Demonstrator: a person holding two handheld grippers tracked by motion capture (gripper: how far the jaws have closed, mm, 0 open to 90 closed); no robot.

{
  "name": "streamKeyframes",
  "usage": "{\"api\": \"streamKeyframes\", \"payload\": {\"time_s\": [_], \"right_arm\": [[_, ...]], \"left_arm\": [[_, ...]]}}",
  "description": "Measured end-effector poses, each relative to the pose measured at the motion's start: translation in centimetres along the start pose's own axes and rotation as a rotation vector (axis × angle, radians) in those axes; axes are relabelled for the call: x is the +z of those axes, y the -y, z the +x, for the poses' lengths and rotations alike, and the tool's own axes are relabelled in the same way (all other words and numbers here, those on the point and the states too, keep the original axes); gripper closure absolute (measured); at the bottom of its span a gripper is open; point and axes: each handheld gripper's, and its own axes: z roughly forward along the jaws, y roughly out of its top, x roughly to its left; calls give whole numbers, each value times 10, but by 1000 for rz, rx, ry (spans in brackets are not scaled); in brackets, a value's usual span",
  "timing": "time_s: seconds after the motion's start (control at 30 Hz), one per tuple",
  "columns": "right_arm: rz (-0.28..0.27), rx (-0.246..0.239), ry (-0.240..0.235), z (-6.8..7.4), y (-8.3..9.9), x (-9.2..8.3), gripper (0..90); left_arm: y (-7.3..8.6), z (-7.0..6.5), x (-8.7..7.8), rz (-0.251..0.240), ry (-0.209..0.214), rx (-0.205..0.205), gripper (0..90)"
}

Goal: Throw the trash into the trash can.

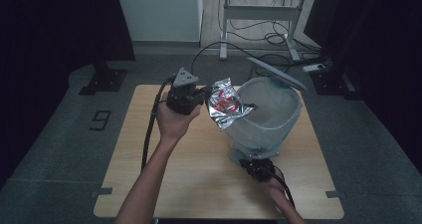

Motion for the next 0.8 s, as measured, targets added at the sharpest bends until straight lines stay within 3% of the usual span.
{"api": "streamKeyframes", "payload": {"time_s": [0.8], "right_arm": [[-1, 3, 1, 0, 0, 0, 900]], "left_arm": [[-8, 0, 21, 17, 8, 6, 897]]}}
